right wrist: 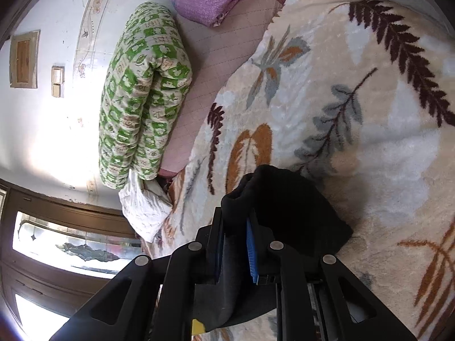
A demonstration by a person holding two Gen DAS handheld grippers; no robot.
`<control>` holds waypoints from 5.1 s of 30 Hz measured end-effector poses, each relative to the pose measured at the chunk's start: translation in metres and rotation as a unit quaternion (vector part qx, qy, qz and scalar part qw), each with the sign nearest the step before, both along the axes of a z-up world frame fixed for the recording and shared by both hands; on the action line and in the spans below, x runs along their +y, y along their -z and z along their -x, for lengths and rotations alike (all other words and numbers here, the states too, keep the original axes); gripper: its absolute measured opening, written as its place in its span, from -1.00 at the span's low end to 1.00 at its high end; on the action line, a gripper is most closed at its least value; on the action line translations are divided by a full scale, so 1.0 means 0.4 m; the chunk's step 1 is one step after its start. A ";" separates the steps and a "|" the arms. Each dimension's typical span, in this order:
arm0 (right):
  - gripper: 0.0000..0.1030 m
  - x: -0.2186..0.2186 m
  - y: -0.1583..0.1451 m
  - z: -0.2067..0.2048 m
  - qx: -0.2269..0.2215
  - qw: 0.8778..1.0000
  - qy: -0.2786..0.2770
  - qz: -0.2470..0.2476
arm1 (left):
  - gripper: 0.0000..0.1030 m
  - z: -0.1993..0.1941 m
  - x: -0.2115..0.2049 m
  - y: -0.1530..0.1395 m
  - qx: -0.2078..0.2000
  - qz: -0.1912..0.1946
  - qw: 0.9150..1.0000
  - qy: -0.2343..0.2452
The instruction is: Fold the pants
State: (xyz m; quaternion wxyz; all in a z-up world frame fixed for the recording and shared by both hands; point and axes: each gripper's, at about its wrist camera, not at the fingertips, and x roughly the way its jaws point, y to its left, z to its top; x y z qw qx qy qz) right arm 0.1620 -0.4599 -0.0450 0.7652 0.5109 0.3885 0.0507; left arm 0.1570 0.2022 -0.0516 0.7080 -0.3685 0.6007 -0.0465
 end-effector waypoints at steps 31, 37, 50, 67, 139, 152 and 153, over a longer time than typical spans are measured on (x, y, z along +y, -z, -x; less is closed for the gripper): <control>-0.68 -0.014 0.046 0.019 0.026 0.999 0.019 -0.015 | -0.64 0.107 -0.037 0.040 -0.015 -0.006 0.996 0.088; -0.68 -0.008 0.042 0.024 0.029 0.999 0.022 -0.005 | -0.96 0.094 -0.062 -0.022 -0.061 0.008 0.995 0.082; -0.68 -0.007 0.040 0.014 0.029 0.999 0.029 -0.003 | -0.97 -0.063 -0.051 -0.162 -0.118 -0.031 0.991 0.056; -0.62 -0.040 0.126 0.039 0.039 0.999 0.018 0.002 | -0.96 0.027 0.014 0.064 -0.048 -0.018 0.997 0.050; -0.41 0.506 -0.047 -0.290 -0.045 0.810 -0.437 0.389 | -0.73 -0.115 -0.039 0.009 -0.033 -0.083 0.986 0.142; 0.17 0.528 -0.002 -0.278 0.000 0.767 -0.484 0.422 | -0.47 -0.073 -0.103 -0.017 -0.039 -0.185 0.952 0.242; 0.26 0.536 0.006 -0.277 0.002 0.759 -0.490 0.429 | -0.47 -0.075 -0.102 -0.015 -0.038 -0.197 0.949 0.242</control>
